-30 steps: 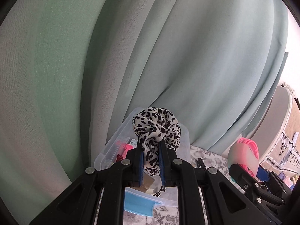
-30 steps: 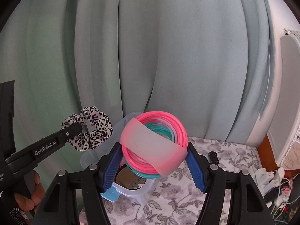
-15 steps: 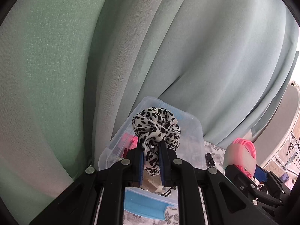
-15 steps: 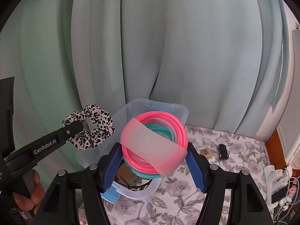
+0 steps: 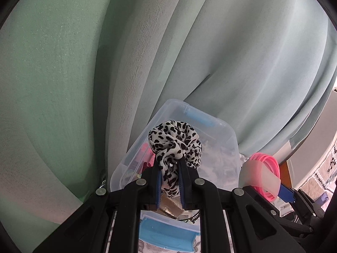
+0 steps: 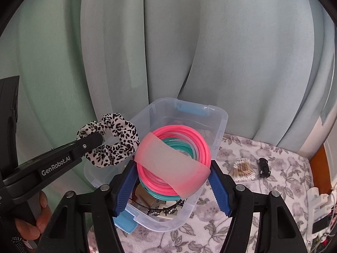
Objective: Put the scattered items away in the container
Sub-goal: 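Open both tools to drop the scrunchie and hair rings into the box, then withdraw both tools toward the cotton swab pack and black toy car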
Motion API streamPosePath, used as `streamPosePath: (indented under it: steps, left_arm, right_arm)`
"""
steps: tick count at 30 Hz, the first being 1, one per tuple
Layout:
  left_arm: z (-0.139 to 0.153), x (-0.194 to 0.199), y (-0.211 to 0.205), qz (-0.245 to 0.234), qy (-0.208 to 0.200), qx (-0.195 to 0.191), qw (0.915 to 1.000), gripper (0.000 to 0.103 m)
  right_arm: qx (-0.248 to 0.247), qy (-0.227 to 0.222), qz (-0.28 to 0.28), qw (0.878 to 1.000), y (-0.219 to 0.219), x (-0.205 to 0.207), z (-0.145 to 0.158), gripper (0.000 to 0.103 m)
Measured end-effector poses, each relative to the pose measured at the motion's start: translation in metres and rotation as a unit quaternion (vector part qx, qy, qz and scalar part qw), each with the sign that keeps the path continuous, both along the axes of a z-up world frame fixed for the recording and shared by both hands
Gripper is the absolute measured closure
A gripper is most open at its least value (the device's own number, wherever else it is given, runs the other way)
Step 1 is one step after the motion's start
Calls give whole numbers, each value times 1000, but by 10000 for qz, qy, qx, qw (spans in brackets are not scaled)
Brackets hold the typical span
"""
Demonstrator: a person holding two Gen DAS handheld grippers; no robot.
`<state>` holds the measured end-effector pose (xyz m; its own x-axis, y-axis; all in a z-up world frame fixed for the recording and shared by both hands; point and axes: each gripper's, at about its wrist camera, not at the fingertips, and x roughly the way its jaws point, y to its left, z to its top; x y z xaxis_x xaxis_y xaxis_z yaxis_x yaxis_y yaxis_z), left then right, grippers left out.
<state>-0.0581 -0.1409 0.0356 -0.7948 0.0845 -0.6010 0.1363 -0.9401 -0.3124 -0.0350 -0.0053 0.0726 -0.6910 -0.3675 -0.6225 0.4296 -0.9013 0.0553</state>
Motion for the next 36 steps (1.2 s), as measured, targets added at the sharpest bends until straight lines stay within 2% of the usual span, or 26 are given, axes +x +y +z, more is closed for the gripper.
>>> streamPosePath:
  steps: [4,10,12,14,17,25,36]
  left_arm:
    - [-3,12,-5,20,-46,-2,10000,89]
    - [-10,4,-2,2,-96,3,10000,87]
    - [-11,3,0,-18,-128,9,9999,80]
    - [-12,1,1,-22,-151,26,9999,65]
    - [-12,0,4,-55,-146,14,9999,61]
    - [-10,3,7,-72,-186,-4,9998,58]
    - [11,19,20,-191,-54,-118,9997,58]
  right_arm:
    - [1,-52,27,10000,-2,-3,-4,33]
    - [-53,-254,16,9997,-4,-11,-16,32]
    - [-92,-258,53,9996,-4,-11,-16,32]
    - [-53,-230,83,9997,-6,-11,-18,32]
    - [-32,-256,74,9996,-5,-11,-20,32]
    - [-54,-281,20,9996,0,-9,-23,32]
    - [-158,-154,-139,9997,14,5,-14,32]
